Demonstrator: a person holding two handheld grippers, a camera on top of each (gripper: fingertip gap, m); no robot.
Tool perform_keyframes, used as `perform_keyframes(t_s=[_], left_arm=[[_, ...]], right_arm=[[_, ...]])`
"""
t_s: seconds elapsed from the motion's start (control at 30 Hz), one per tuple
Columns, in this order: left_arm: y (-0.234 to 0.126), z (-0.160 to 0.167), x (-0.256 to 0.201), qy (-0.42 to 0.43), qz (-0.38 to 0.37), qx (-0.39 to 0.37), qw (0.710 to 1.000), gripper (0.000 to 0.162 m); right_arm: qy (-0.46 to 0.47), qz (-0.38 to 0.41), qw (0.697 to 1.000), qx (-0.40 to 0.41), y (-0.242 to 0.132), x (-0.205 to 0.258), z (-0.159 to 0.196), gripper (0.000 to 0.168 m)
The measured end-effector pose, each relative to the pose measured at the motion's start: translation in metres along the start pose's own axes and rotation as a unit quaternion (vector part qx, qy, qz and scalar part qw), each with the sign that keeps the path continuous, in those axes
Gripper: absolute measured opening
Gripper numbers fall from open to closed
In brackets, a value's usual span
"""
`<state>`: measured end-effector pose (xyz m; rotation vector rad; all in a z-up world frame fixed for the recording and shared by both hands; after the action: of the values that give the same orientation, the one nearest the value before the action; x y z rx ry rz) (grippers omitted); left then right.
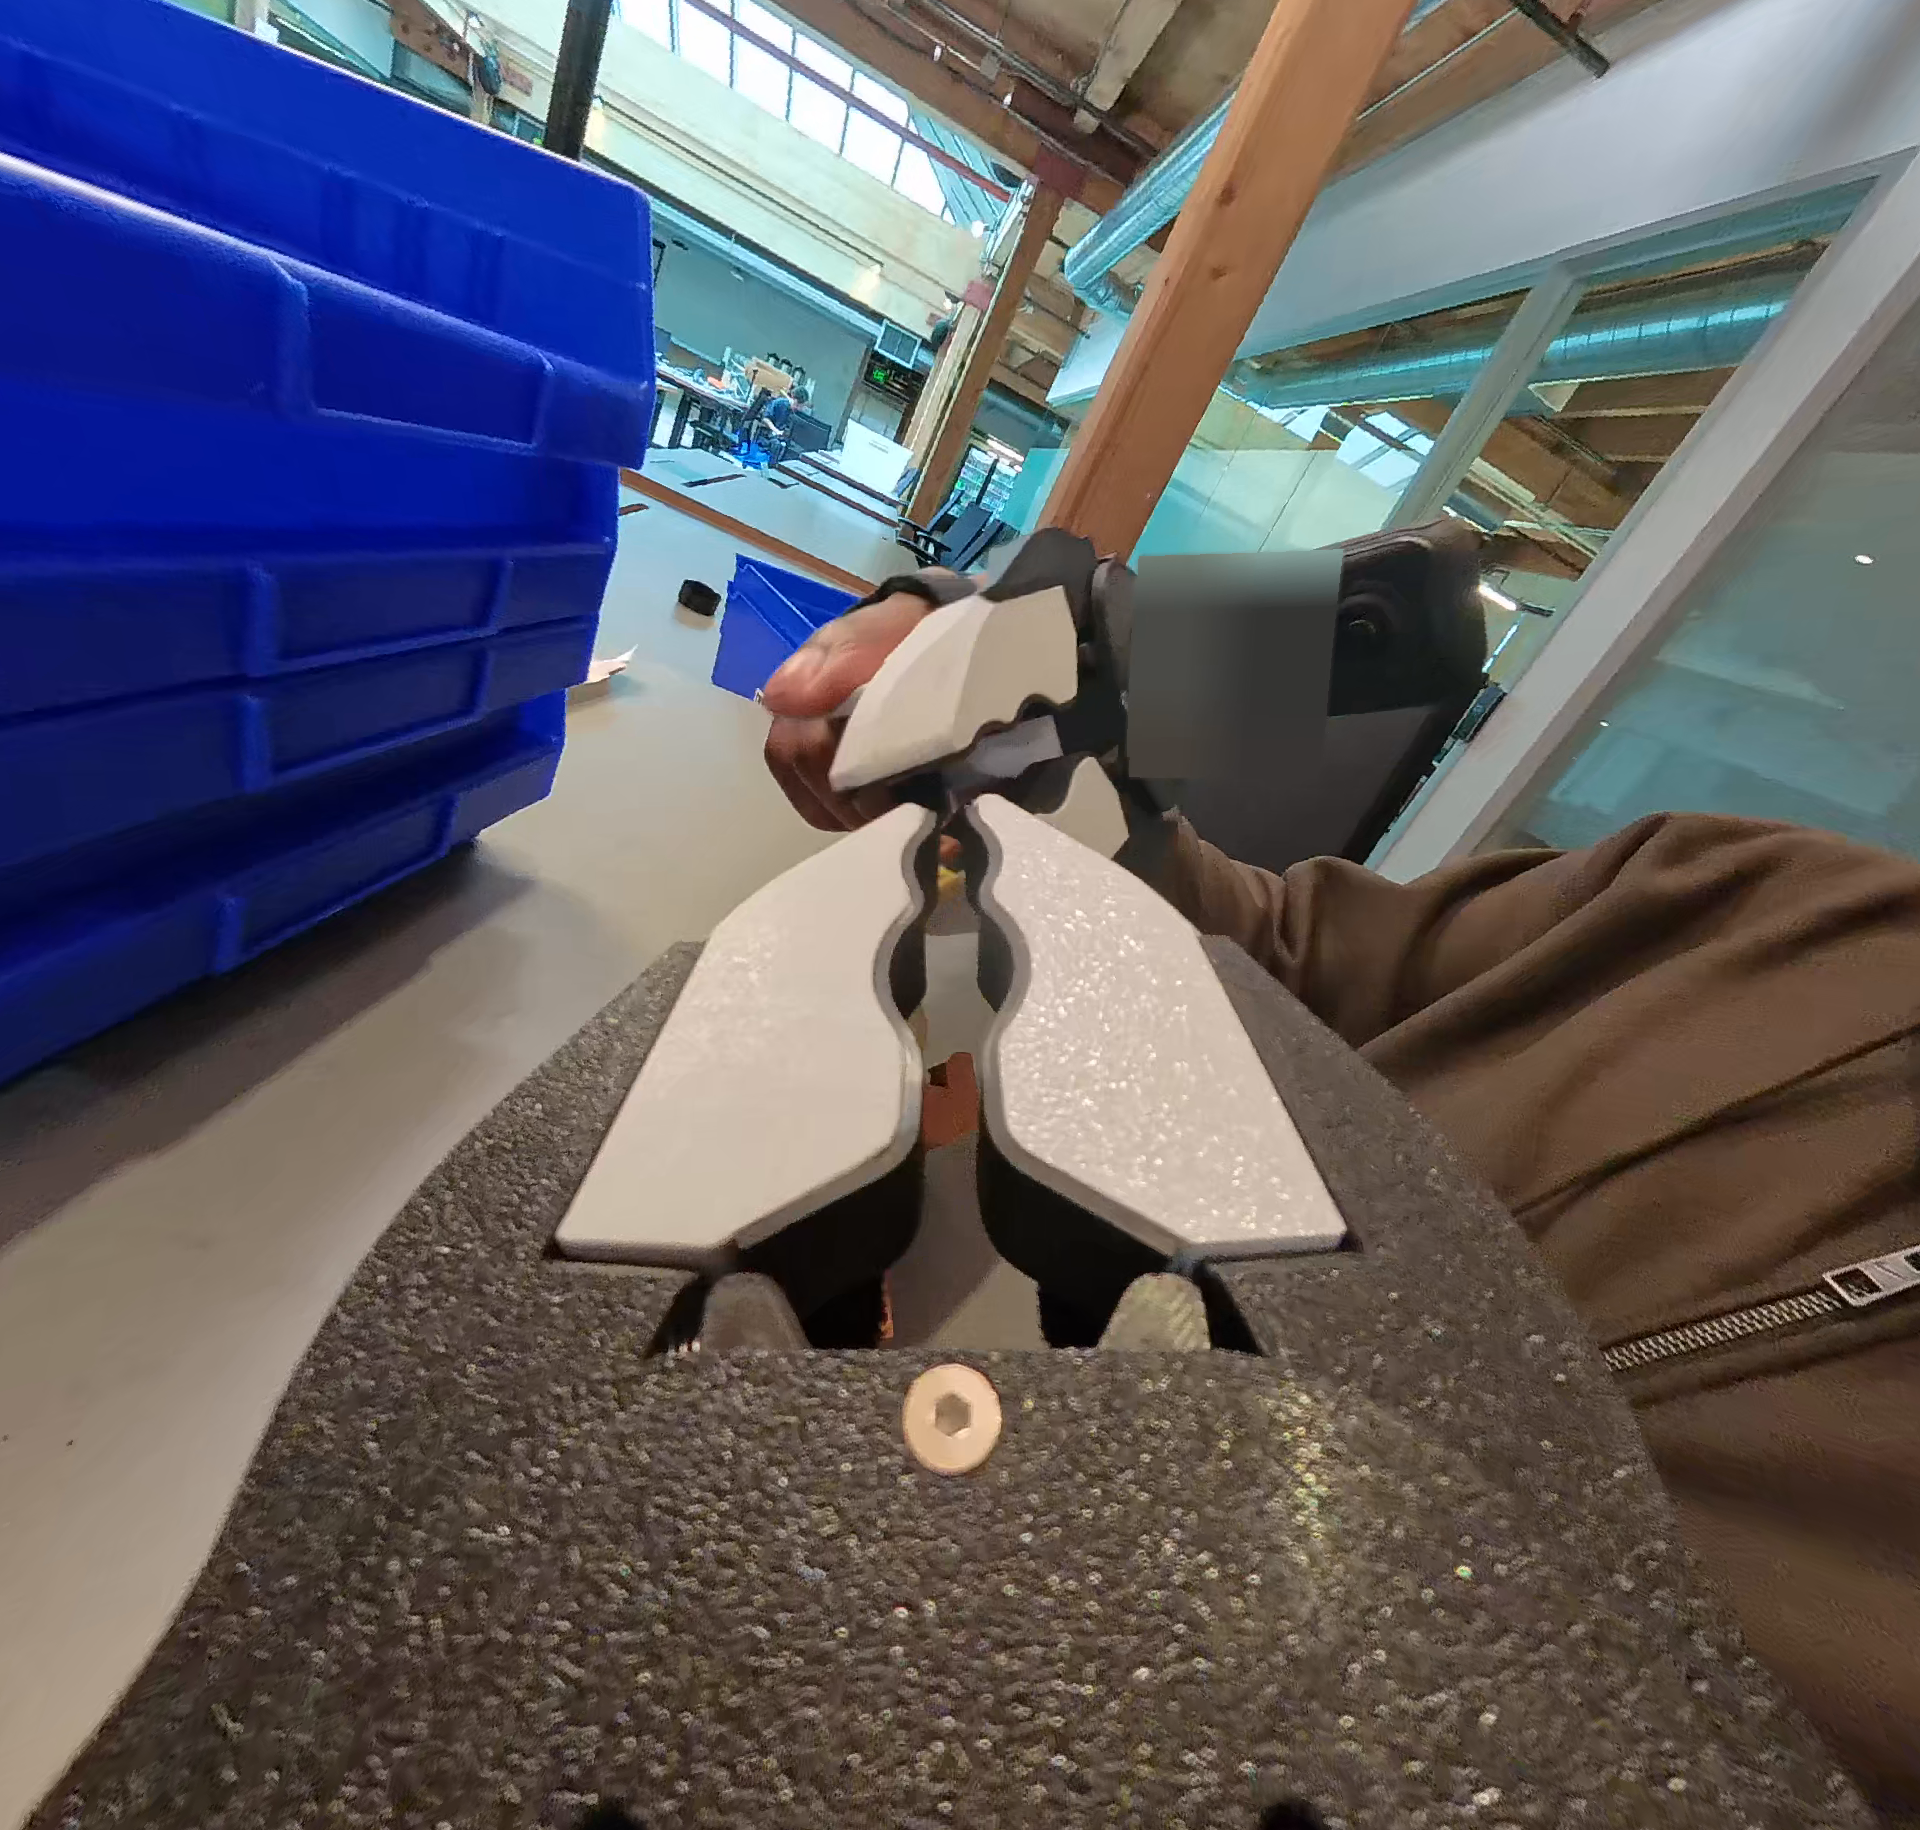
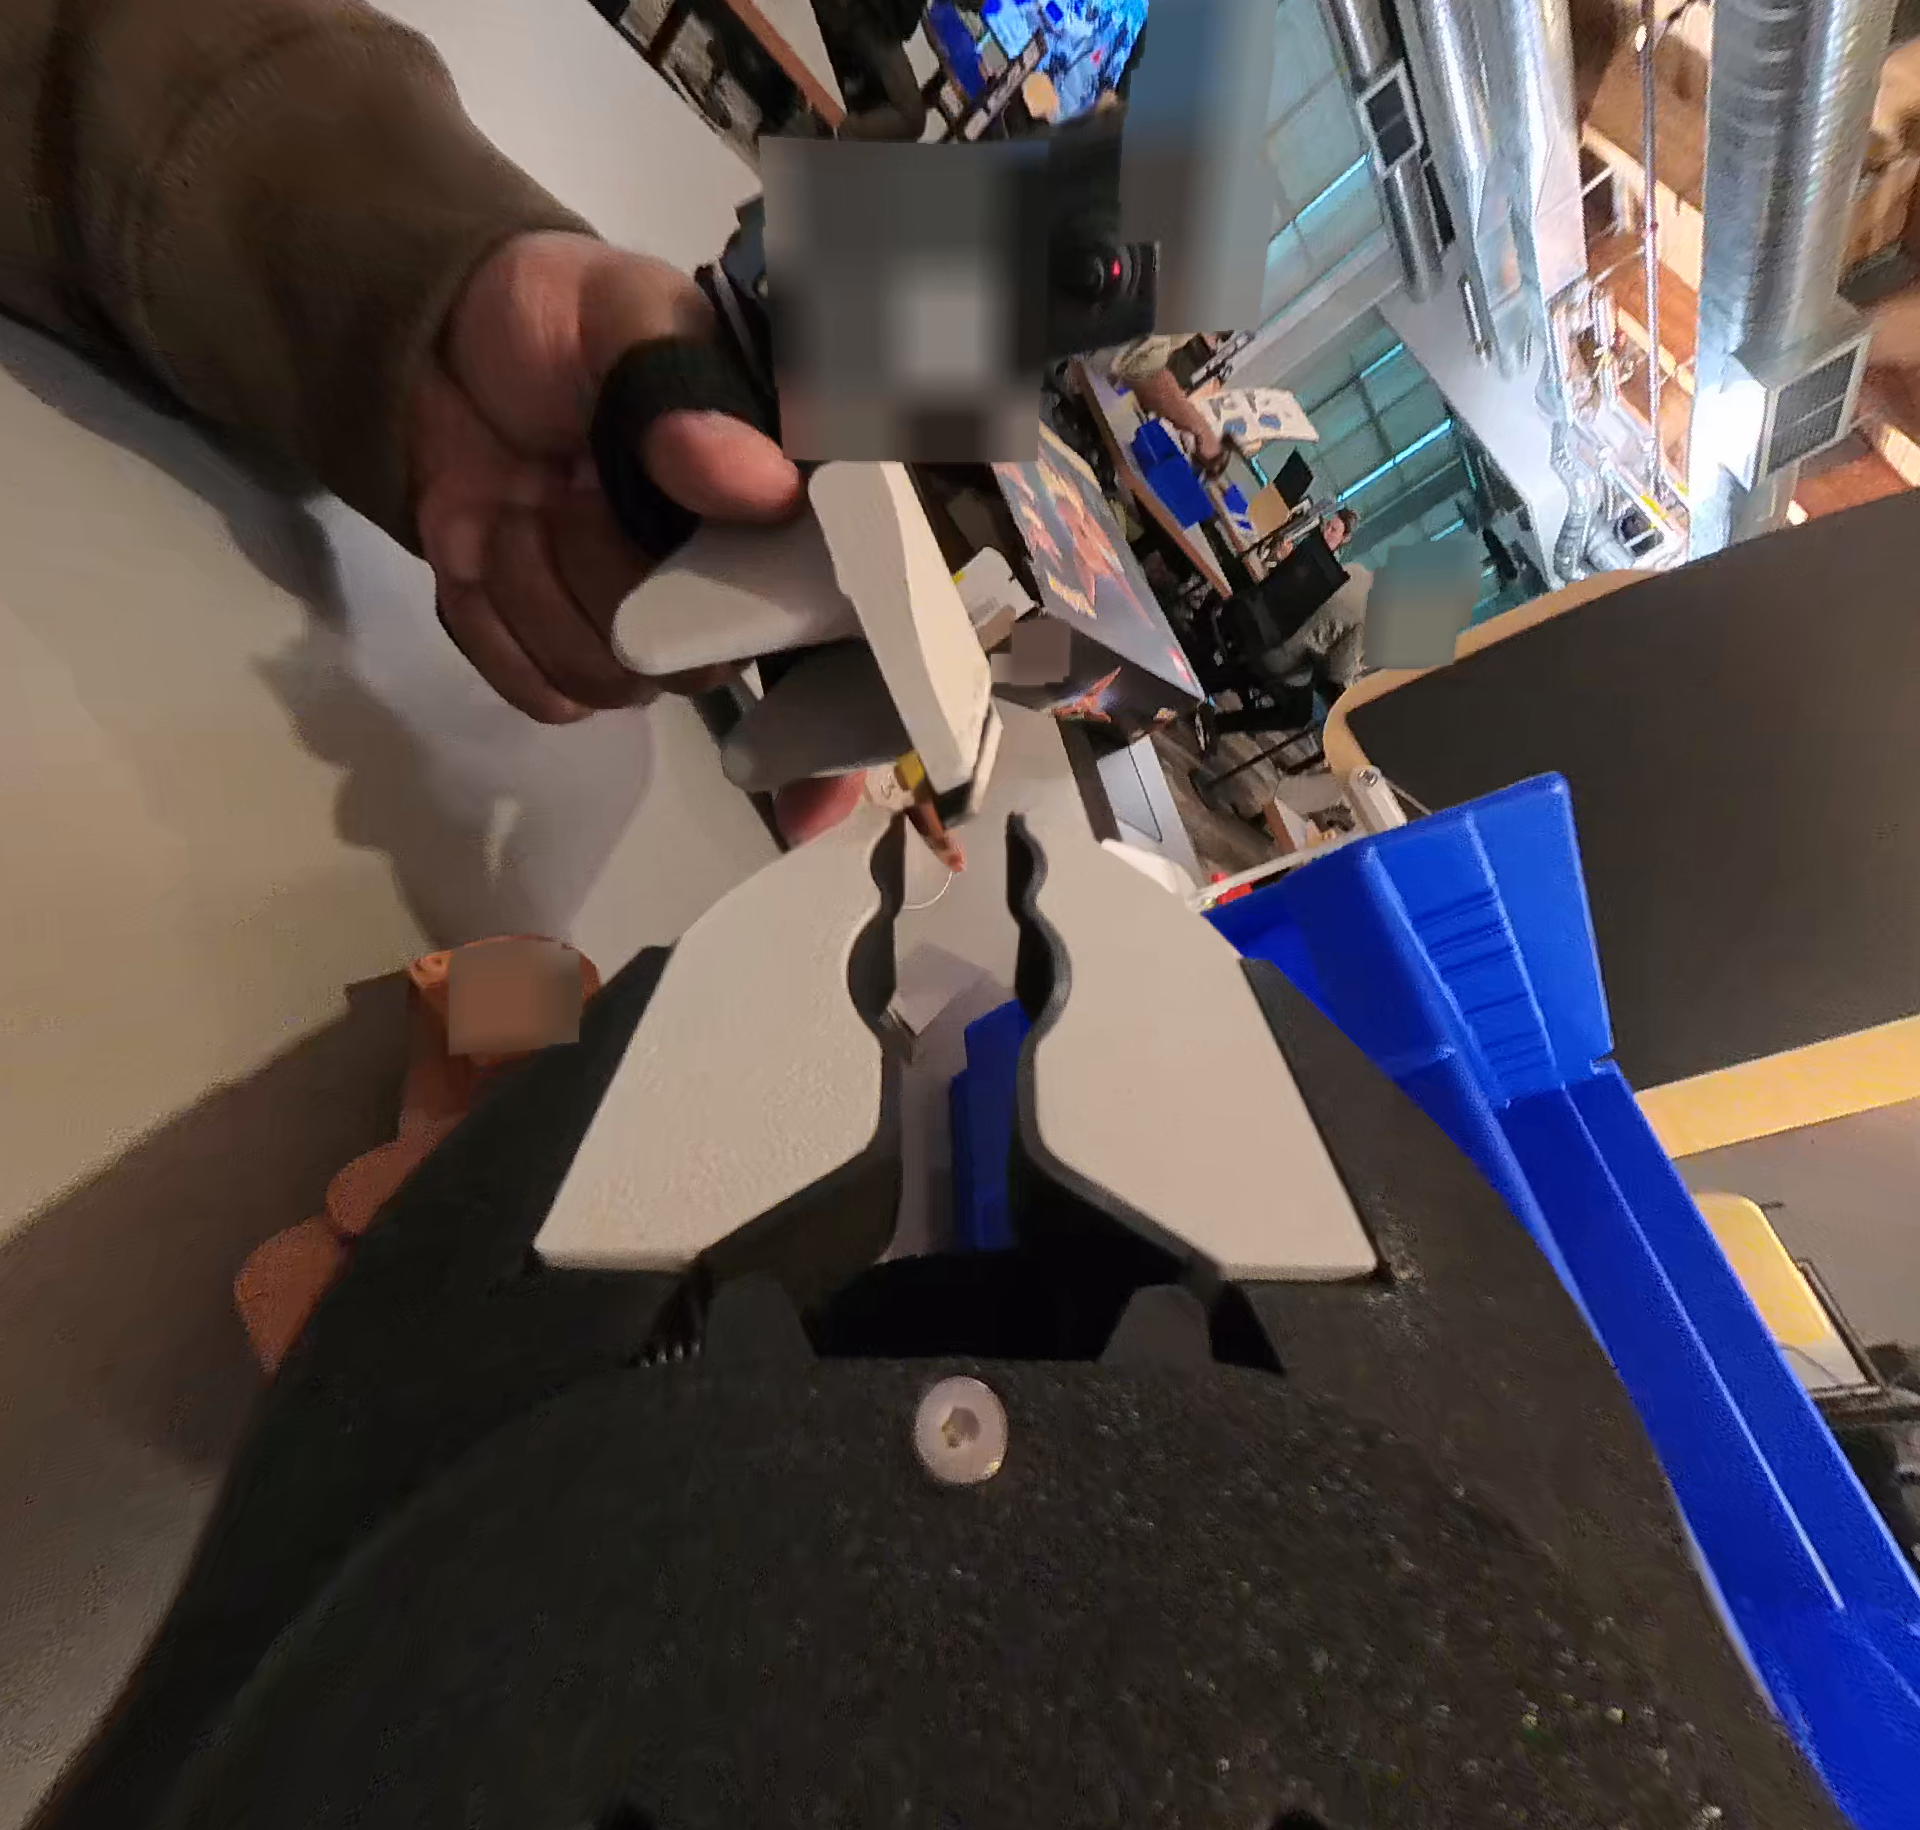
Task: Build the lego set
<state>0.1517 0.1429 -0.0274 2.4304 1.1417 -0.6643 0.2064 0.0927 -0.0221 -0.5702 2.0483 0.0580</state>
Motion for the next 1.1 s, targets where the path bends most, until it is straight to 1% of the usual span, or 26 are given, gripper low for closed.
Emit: perform_keyframes(t_s=[0.07,0.23,0.4,0.47,0.6,0.7,0.8,1.1], left_arm=[[0.000,0.000,0.000,0.010,-0.007,0.001,1.000,0.002],[0.005,0.006,0.001,0.056,-0.041,0.025,0.997,0.001],[0.001,0.001,0.000,0.110,-0.068,0.016,0.991,0.004],[-0.002,-0.002,-0.001,0.161,-0.090,0.020,0.983,0.006],[-0.004,0.004,-0.005,0.275,-0.119,0.063,0.952,0.011],[-0.002,0.010,-0.006,0.318,-0.126,0.092,0.935,0.014],[-0.001,0.016,-0.004,0.328,-0.125,0.113,0.930,0.014],[-0.004,0.023,-0.012,0.318,-0.087,0.155,0.931,0.006]], right_arm=[[0.012,-0.007,1.000,0.008,0.001,0.001,0.004,0.013],[0.008,-0.023,0.999,0.023,0.005,0.006,0.009,0.009],[0.019,-0.029,0.999,0.020,0.002,0.004,0.009,0.006],[0.039,-0.039,0.998,0.012,-0.001,0.002,0.008,0.005],[0.094,-0.086,0.992,-0.009,-0.006,0.004,0.007,0.005],[0.133,-0.130,0.982,-0.023,-0.008,0.009,0.006,0.005],[0.154,-0.155,0.975,-0.029,-0.010,0.011,0.005,0.005],[0.187,-0.198,0.961,-0.054,-0.015,0.015,0.001,0.005]])
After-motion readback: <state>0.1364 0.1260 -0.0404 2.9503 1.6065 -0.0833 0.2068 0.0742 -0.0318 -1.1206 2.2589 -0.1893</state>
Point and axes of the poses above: each gripper's, where its closed fingertips meet, y out along the fingers, z out of its underside, x = y × z across the jaws, the point moved 5 cm from there along -y, back along the fingers, and after that the axes turned 9 degrees about -y, right-handed, at the moved point
